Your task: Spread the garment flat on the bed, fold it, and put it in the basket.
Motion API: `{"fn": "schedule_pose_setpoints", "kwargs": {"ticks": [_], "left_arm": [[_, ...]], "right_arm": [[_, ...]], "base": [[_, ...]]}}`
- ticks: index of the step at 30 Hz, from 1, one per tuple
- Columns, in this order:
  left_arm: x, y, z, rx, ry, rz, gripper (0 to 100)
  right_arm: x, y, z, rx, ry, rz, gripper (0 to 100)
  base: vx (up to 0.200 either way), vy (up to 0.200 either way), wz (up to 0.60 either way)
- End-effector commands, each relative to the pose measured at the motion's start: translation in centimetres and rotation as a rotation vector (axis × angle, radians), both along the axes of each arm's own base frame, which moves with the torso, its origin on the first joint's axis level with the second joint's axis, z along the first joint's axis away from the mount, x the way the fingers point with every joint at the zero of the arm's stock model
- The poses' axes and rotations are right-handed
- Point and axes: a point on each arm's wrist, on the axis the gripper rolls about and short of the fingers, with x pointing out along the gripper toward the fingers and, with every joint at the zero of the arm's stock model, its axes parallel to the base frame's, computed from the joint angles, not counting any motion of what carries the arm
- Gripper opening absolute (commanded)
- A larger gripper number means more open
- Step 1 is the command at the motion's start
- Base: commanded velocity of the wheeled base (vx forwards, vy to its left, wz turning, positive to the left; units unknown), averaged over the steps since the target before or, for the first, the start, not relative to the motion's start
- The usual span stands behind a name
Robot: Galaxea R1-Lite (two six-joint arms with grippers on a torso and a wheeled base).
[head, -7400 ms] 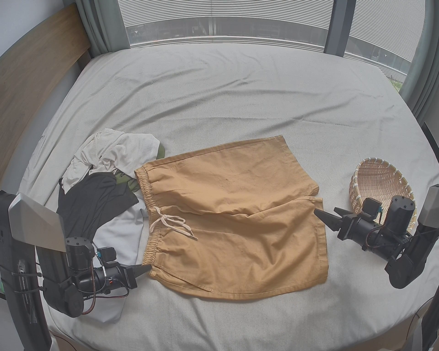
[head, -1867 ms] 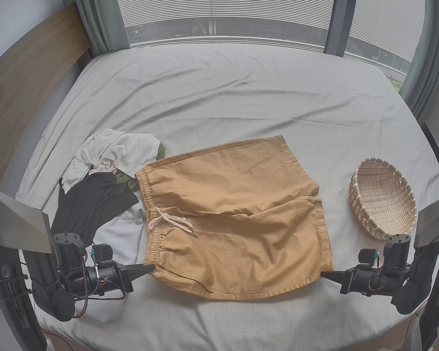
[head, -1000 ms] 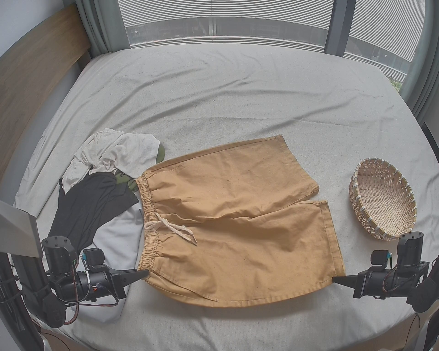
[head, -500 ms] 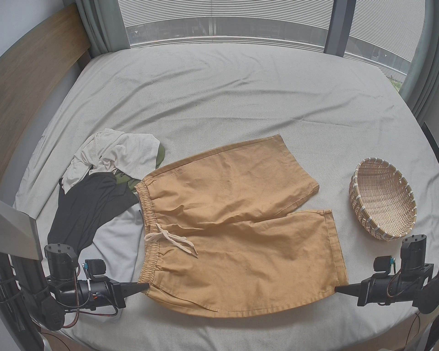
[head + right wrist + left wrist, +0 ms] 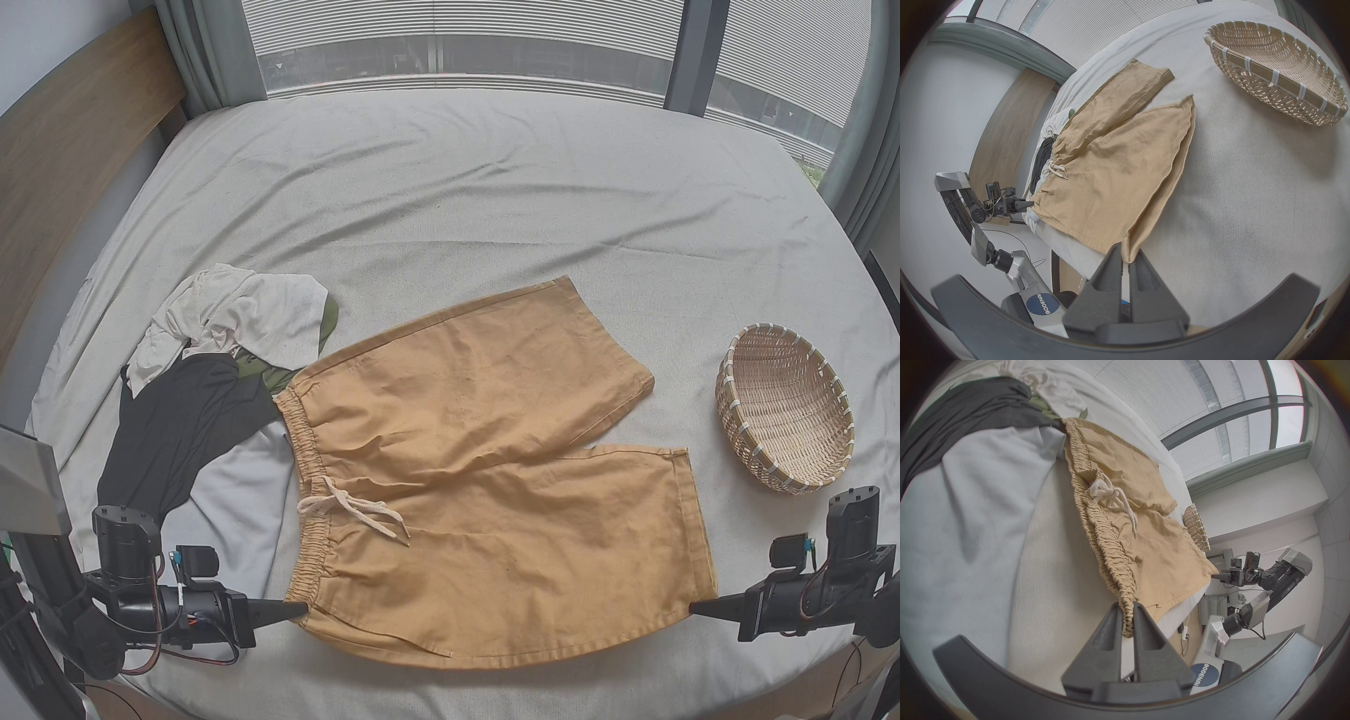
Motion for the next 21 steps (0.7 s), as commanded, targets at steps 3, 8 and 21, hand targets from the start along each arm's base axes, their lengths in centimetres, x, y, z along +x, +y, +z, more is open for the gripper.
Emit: {"fn": "schedule_pose_setpoints", "kwargs": {"ticks": [3,8,21], "left_arm": [[-1.6,0.0,1.7,-0.022,-0.022,-0.033,0],[-1.6,0.1,1.7,-0.021,-0.02,-0.029,0],[-2.5,0.2,2.1,-0.012,0.016,-0.038,0]], "right_arm": [[-0.9,0.0,0.0,-0.008,0.02,0.013,0],[-1.6,-0.1,0.4,-0.008,0.019,0.013,0],[-2.6,-0.3,0.7,-0.013,0.042,0.013,0]], "base": [[0.0,0.0,0.0],[0.0,0.0,0.0],[0.0,0.0,0.0]]}}
